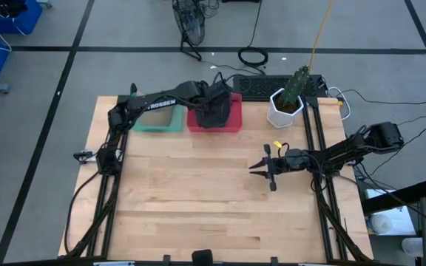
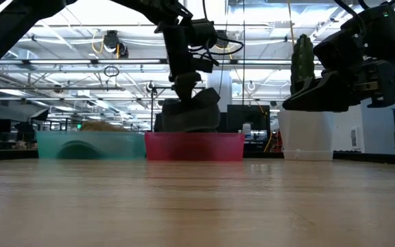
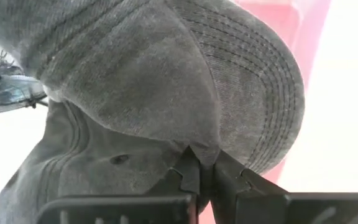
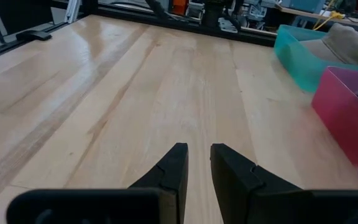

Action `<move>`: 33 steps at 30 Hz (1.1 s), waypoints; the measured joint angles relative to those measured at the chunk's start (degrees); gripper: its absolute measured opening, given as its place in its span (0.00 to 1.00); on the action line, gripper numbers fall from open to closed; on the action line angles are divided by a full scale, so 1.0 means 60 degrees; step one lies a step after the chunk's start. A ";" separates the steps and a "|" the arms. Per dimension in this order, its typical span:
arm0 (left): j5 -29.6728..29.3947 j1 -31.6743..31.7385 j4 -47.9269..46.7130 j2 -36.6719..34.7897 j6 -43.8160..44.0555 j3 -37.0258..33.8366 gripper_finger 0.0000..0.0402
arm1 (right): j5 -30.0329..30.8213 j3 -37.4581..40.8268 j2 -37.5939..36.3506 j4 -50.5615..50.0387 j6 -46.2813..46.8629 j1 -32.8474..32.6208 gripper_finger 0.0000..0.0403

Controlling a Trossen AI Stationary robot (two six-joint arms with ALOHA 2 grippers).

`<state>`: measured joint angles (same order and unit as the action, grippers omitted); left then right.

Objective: Pick & Place hat
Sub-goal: Put the black cap into the red bin

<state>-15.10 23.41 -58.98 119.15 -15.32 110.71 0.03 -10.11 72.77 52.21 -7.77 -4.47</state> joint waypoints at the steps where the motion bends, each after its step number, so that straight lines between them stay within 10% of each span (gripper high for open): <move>1: 0.0002 0.0008 0.0050 -0.0004 0.0003 -0.0076 0.03 | 0.0000 0.0000 0.0000 -0.0015 0.0000 0.0000 0.15; 33: -0.1989 -0.0861 0.0903 -0.1868 0.0520 -0.0891 0.28 | 0.0020 0.0007 0.0000 -0.0045 0.0109 0.0000 0.15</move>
<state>-27.04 18.24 -53.57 107.94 -12.20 105.36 0.15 -10.07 72.77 51.94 -7.12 -4.47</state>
